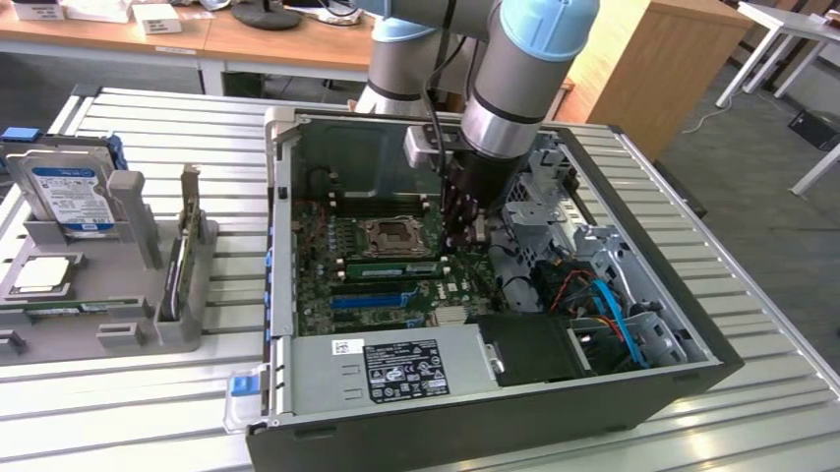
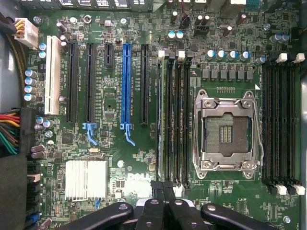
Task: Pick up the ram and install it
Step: 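Press down the ram until it locks into place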
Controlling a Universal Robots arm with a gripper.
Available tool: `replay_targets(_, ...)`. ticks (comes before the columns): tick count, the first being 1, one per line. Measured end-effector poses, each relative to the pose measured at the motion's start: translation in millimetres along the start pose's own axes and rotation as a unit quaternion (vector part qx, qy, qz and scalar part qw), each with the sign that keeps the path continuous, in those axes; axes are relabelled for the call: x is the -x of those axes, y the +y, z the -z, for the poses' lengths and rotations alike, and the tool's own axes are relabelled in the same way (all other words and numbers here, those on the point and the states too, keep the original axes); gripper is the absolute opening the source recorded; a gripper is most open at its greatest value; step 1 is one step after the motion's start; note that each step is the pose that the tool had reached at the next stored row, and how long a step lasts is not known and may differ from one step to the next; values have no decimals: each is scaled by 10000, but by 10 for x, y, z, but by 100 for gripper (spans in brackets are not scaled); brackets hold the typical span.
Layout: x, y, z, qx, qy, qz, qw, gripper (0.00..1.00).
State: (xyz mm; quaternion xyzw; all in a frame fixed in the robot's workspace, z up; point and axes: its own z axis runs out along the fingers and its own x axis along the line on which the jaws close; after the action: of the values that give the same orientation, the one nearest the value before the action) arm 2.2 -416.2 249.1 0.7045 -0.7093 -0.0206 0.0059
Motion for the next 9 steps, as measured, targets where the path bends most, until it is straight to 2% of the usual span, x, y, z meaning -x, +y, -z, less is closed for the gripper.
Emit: replay_targets(9,0,-1,-30,0,-1,0,10000,11)
